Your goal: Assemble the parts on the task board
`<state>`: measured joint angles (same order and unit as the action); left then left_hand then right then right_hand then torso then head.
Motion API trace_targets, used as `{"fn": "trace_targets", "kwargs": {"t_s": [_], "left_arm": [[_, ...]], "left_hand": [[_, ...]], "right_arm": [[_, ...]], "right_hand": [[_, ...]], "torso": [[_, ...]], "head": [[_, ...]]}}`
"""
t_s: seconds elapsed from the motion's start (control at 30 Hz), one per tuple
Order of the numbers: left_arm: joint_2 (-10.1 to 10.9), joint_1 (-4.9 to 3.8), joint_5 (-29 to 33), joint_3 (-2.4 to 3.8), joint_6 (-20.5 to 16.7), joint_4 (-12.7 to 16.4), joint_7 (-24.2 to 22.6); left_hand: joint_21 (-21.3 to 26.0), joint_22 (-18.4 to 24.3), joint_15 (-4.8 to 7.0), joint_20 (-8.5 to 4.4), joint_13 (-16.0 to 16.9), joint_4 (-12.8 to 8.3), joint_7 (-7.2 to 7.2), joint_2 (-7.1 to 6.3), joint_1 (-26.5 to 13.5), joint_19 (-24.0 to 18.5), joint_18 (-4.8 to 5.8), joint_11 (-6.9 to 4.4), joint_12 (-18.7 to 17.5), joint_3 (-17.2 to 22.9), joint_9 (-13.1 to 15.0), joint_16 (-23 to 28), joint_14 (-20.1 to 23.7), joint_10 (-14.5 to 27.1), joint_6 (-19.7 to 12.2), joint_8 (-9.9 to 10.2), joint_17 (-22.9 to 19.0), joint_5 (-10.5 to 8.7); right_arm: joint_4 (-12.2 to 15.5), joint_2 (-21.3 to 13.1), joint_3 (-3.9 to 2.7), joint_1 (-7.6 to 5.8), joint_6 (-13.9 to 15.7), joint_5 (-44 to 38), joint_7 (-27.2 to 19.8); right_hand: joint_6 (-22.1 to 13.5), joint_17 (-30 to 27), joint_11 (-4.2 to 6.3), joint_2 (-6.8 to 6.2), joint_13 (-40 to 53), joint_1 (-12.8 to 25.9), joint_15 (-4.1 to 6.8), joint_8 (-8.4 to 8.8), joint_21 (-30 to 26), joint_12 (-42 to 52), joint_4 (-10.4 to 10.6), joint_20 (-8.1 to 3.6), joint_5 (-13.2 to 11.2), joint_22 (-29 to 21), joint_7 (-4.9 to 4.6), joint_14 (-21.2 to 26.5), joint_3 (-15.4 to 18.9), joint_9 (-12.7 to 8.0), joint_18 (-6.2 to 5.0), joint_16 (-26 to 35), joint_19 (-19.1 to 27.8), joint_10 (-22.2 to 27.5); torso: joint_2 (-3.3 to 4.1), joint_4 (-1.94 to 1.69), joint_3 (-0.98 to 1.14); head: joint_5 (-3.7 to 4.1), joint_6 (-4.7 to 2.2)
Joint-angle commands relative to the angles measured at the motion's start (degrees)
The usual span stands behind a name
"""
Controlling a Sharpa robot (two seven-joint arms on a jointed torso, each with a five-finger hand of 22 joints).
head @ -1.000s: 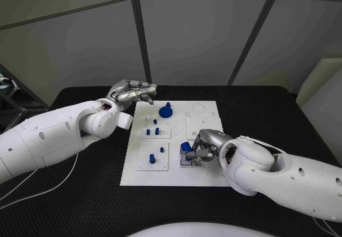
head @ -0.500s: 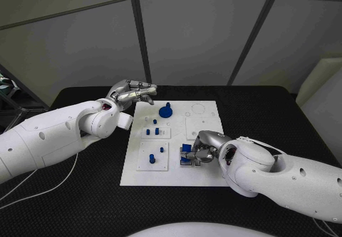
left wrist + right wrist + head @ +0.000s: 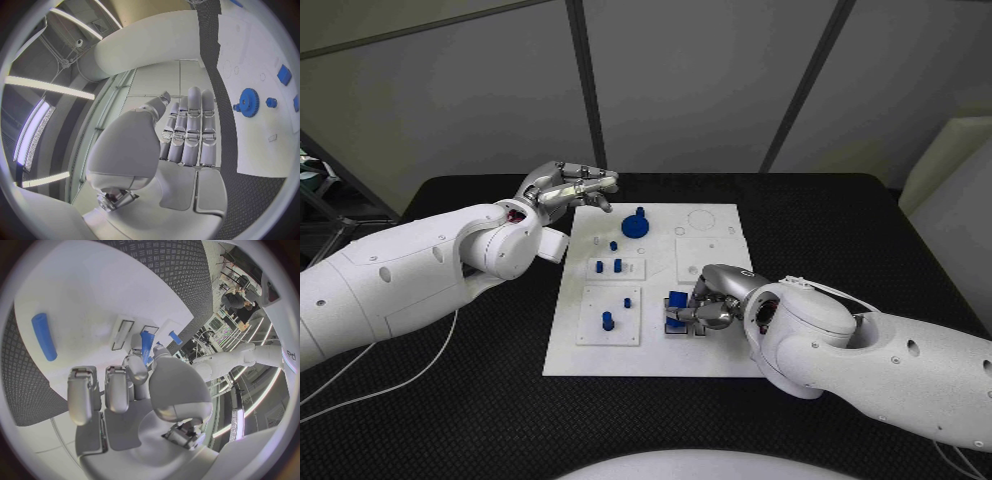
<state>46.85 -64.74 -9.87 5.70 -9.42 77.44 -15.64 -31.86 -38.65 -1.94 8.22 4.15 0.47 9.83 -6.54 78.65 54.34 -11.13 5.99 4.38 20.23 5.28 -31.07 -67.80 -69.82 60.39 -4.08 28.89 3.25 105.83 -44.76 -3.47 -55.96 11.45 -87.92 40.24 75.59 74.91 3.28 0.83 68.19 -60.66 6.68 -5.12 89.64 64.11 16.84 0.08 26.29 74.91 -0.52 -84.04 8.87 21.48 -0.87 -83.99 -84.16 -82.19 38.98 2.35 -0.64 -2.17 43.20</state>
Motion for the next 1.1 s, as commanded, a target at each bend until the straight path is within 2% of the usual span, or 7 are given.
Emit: {"fn": "trace_targets", "kwargs": {"t_s": [0.03,0.2,0.47,0.73,0.93,1.0,1.1], "left_arm": [[0.0,-0.09,0.2,0.02,0.7,0.1,-0.1],[-0.1,-0.08,0.2,-0.01,0.8,0.0,0.0],[-0.1,-0.08,0.2,-0.11,0.8,-0.1,-0.1],[-0.1,-0.08,0.2,-0.27,0.8,-0.2,-0.1],[0.0,-0.06,0.2,-0.36,0.8,-0.2,-0.1],[0.0,-0.06,0.2,-0.38,0.9,-0.2,-0.1],[0.0,-0.05,0.2,-0.40,0.9,-0.2,-0.1]], "left_hand": [[0.3,0.1,-0.21,0.10,0.1,0.0,-0.05,-0.22,-0.5,0.4,0.79,0.06,-0.3,-0.3,-0.1,0.2,0.0,0.4,-0.3,0.3,0.0,-0.39],[0.3,0.1,-0.21,0.10,0.1,0.0,-0.05,-0.22,-0.5,0.4,0.79,0.06,-0.3,-0.3,-0.1,0.2,0.0,0.4,-0.3,0.3,0.0,-0.39],[0.3,0.1,-0.22,0.10,0.1,0.0,-0.04,-0.23,-0.5,0.5,0.79,0.07,-0.3,-0.3,-0.1,0.2,0.1,0.4,-0.3,0.3,0.0,-0.39],[0.3,0.1,-0.22,0.10,0.1,0.0,-0.04,-0.23,-0.5,0.5,0.79,0.07,-0.3,-0.3,-0.1,0.2,0.1,0.4,-0.3,0.3,0.0,-0.39],[0.3,0.1,-0.22,0.10,0.1,0.0,-0.04,-0.23,-0.5,0.5,0.79,0.07,-0.3,-0.3,-0.1,0.2,0.1,0.4,-0.3,0.3,0.0,-0.39],[0.3,0.1,-0.22,0.11,0.1,0.0,-0.03,-0.24,-0.5,0.5,0.79,0.08,-0.3,-0.3,-0.1,0.2,0.1,0.4,-0.4,0.3,0.0,-0.40],[0.4,0.2,-0.22,0.11,0.1,0.0,-0.03,-0.25,-0.5,0.5,0.79,0.08,-0.3,-0.3,-0.1,0.3,0.1,0.4,-0.4,0.3,0.0,-0.40]], "right_arm": [[0.4,-0.2,0.00,-0.04,1.5,-0.6,3.3],[1.1,-1.3,0.01,-0.04,6.3,-2.6,-1.4],[2.1,-3.6,0.04,-0.04,10.2,-6.0,-7.9],[3.0,-5.9,0.07,-0.04,10.8,-11.1,-13.7],[3.1,-6.4,0.06,-0.04,10.0,-14.5,-22.9],[3.0,-6.5,0.05,-0.04,9.3,-15.9,-25.3],[2.7,-6.4,0.03,-0.04,7.9,-18.3,-28.0]], "right_hand": [[-0.3,3.8,0.02,-1.37,-0.2,1.0,0.09,0.51,0.4,-0.3,0.0,-0.36,-0.6,15.1,-0.06,-3.6,0.8,0.2,0.87,0.0,-5.8,-0.2],[-2.0,1.9,-0.43,-5.88,-2.6,0.7,-0.23,1.39,0.4,-3.8,0.1,-0.11,-0.6,15.1,-0.61,-3.1,-0.3,0.4,0.87,1.1,-5.8,1.1],[-6.8,0.9,-1.39,-9.54,-3.6,-6.3,-0.96,1.59,0.1,-5.7,-0.4,0.50,-0.7,14.9,-1.84,-2.9,-2.4,-0.1,0.80,2.0,-5.7,2.2],[-9.6,0.5,-2.04,-10.54,-3.7,-13.3,-1.51,1.52,-0.1,-6.4,-1.9,1.07,-0.8,14.7,-2.66,-2.8,-3.0,-0.5,0.74,2.4,-5.6,2.7],[-13.9,2.0,-2.74,-9.31,-1.2,-24.3,-2.15,1.69,-1.8,-3.6,-7.0,1.57,-0.1,13.3,-3.90,-3.1,-6.7,-2.3,0.25,1.8,-4.7,2.6],[-15.3,2.0,-2.23,-9.35,-1.1,-27.1,-1.93,1.70,-2.2,-3.7,-8.5,1.60,-0.3,13.0,-3.98,-3.0,-8.2,-3.1,0.14,1.8,-4.5,3.3],[-17.7,2.5,-1.02,-9.83,-1.0,-29.4,-1.08,1.67,-2.5,-3.7,-10.1,0.97,-1.0,12.8,-2.16,-3.0,-10.3,-4.7,0.03,1.7,-4.3,4.1]], "torso": [[-0.02,0.03,0.05],[-0.07,0.01,0.01],[-0.11,0.06,0.00],[-0.06,0.00,0.01],[0.00,-0.04,0.01],[-0.01,-0.06,0.01],[-0.01,-0.08,-0.01]], "head": [[-0.08,0.00],[-0.03,-0.11],[-0.05,-0.31],[-0.08,-0.54],[-0.13,-0.67],[-0.15,-0.69],[-0.20,-0.68]]}}
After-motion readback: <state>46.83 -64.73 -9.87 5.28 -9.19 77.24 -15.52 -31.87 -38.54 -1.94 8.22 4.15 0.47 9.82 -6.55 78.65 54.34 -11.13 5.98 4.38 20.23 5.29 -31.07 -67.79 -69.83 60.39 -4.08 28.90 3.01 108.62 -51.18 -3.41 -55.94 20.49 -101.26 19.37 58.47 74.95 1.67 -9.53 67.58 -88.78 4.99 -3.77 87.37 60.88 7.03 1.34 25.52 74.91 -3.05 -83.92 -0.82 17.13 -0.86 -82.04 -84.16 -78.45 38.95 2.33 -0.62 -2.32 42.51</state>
